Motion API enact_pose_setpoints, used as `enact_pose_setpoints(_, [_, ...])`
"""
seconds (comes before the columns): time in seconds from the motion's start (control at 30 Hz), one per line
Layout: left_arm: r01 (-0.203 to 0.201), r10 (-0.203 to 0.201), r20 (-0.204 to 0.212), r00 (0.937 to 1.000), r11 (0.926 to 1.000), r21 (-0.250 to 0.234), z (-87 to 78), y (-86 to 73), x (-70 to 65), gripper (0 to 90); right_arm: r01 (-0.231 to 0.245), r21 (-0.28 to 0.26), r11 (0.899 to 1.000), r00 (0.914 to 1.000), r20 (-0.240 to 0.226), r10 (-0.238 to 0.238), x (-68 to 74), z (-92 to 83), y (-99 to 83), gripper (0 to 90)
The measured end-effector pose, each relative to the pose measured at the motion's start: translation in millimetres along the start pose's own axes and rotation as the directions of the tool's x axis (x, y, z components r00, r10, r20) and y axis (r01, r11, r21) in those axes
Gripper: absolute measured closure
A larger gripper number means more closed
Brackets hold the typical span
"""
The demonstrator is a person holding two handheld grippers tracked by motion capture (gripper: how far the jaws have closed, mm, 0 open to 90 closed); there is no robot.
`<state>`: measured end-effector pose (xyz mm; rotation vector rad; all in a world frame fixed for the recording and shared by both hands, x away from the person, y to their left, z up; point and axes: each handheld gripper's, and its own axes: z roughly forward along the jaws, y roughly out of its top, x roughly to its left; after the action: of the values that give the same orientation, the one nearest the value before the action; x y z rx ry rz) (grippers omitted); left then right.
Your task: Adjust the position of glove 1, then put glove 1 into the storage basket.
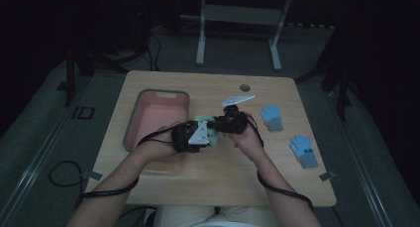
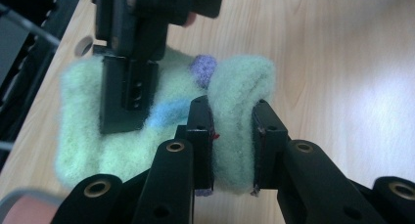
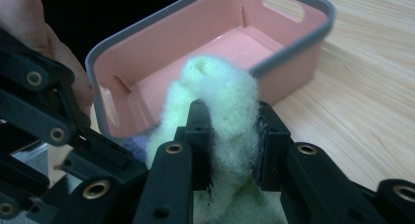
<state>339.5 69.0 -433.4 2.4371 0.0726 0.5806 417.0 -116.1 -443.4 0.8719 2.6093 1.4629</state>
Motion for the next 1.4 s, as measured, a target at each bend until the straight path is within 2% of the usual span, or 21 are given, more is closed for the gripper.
enact_pose_setpoints(0.23, [0.036, -0.035, -0.039, 0.9986, 0.9989, 0.028, -19.3, -27.1, 8.7, 74.2, 0.023, 0.011, 1.0, 0.9995, -0.021, -0.023, 12.9, 30.7, 25.6, 72.9])
enact_pose_setpoints(0.4, [0.057, -0.055, -0.042, 0.9976, 0.9972, 0.048, -37.1, -46.2, 12.4, 74.2, 0.038, 0.016, 0.999, 0.9981, -0.049, -0.037, 25.0, 54.6, 39.0, 73.0])
enact_pose_setpoints(0.47, [0.057, -0.054, -0.045, 0.9975, 0.9968, 0.057, -40.4, -49.3, 12.9, 74.2, 0.038, 0.017, 0.999, 0.9979, -0.053, -0.037, 26.7, 57.7, 40.5, 73.0])
enact_pose_setpoints(0.53, [0.055, -0.051, -0.049, 0.9975, 0.9961, 0.069, -47.6, -56.1, 14.6, 74.2, 0.04, 0.01, 0.999, 0.9969, -0.068, -0.039, 33.2, 70.7, 46.6, 72.9])
enact_pose_setpoints(0.57, [0.059, -0.055, -0.048, 0.9973, 0.9957, 0.072, -50.2, -59.8, 15.7, 74.2, 0.04, 0.01, 0.999, 0.9969, -0.068, -0.039, 33.2, 70.7, 46.6, 72.9])
enact_pose_setpoints(0.6, [0.054, -0.051, -0.047, 0.9976, 0.9954, 0.079, -54.6, -66.4, 18.3, 74.2, 0.044, 0.005, 0.999, 0.9965, -0.072, -0.043, 37.1, 78.9, 50.2, 72.9])
enact_pose_setpoints(0.63, [0.054, -0.051, -0.047, 0.9976, 0.9954, 0.079, -54.6, -66.4, 18.3, 74.2, 0.044, 0.005, 0.999, 0.9965, -0.072, -0.043, 37.1, 78.9, 50.2, 72.9])
enact_pose_setpoints(0.73, [0.036, -0.029, -0.066, 0.9974, 0.9942, 0.102, -61.2, -80.7, 23.1, 74.2, 0.032, -0.009, 0.999, 0.9966, -0.076, -0.033, 42.5, 94.3, 57.7, 72.9])
enact_pose_setpoints(0.83, [0.051, -0.043, -0.073, 0.9964, 0.9927, 0.11, -63.1, -88.3, 26.5, 74.2, 0.019, -0.022, 1.0, 0.9968, -0.078, -0.021, 43.6, 101.7, 60.8, 72.9])
enact_pose_setpoints(0.87, [0.066, -0.059, -0.066, 0.9961, 0.9915, 0.112, -63.0, -93.9, 29.1, 74.2, 0.019, -0.019, 1.0, 0.997, -0.075, -0.02, 43.8, 109.6, 62.3, 72.9])
enact_pose_setpoints(0.93, [0.074, -0.067, -0.063, 0.9958, 0.99, 0.12, -61.1, -98.9, 31.0, 74.2, 0.014, -0.015, 1.0, 0.9971, -0.075, -0.015, 43.5, 112.4, 62.5, 72.9])
enact_pose_setpoints(1.0, [0.08, -0.073, -0.052, 0.996, 0.987, 0.14, -54.6, -106.6, 34.5, 74.2, -0.011, -0.004, 1.0, 0.9974, -0.071, 0.011, 39.1, 123.9, 62.1, 72.8])
enact_pose_setpoints(1.17, [0.055, -0.05, -0.038, 0.998, 0.984, 0.169, -40.0, -115.7, 38.7, 74.3, -0.028, 0.014, 1.0, 0.9984, -0.049, 0.029, 33.6, 135.1, 58.2, 72.7])
enact_pose_setpoints(1.2, [0.054, -0.053, -0.012, 0.9985, 0.982, 0.181, -33.3, -118.5, 41.2, 74.2, -0.036, 0.022, 0.999, 0.9986, -0.039, 0.037, 31.2, 138.6, 54.9, 72.5])
enact_pose_setpoints(1.3, [0.054, -0.057, 0.011, 0.9983, 0.9808, 0.188, -27.2, -120.5, 44.2, 74.2, -0.036, 0.03, 0.999, 0.9992, -0.018, 0.037, 29.1, 141.4, 51.0, 72.3])
enact_pose_setpoints(1.33, [0.053, -0.062, 0.038, 0.9973, 0.9788, 0.198, -20.2, -120.2, 47.5, 74.2, -0.042, 0.045, 0.998, 0.9991, -0.007, 0.042, 27.2, 143.3, 48.7, 72.1])
enact_pose_setpoints(1.37, [0.053, -0.062, 0.038, 0.9973, 0.9788, 0.198, -20.2, -120.2, 47.5, 74.2, -0.042, 0.045, 0.998, 0.9991, -0.007, 0.042, 27.2, 143.3, 48.7, 72.1])
enact_pose_setpoints(1.4, [0.05, -0.063, 0.061, 0.9961, 0.9782, 0.202, -15.5, -119.7, 49.7, 74.2, -0.042, 0.051, 0.998, 0.9991, 0.006, 0.042, 25.2, 144.2, 46.8, 71.0])
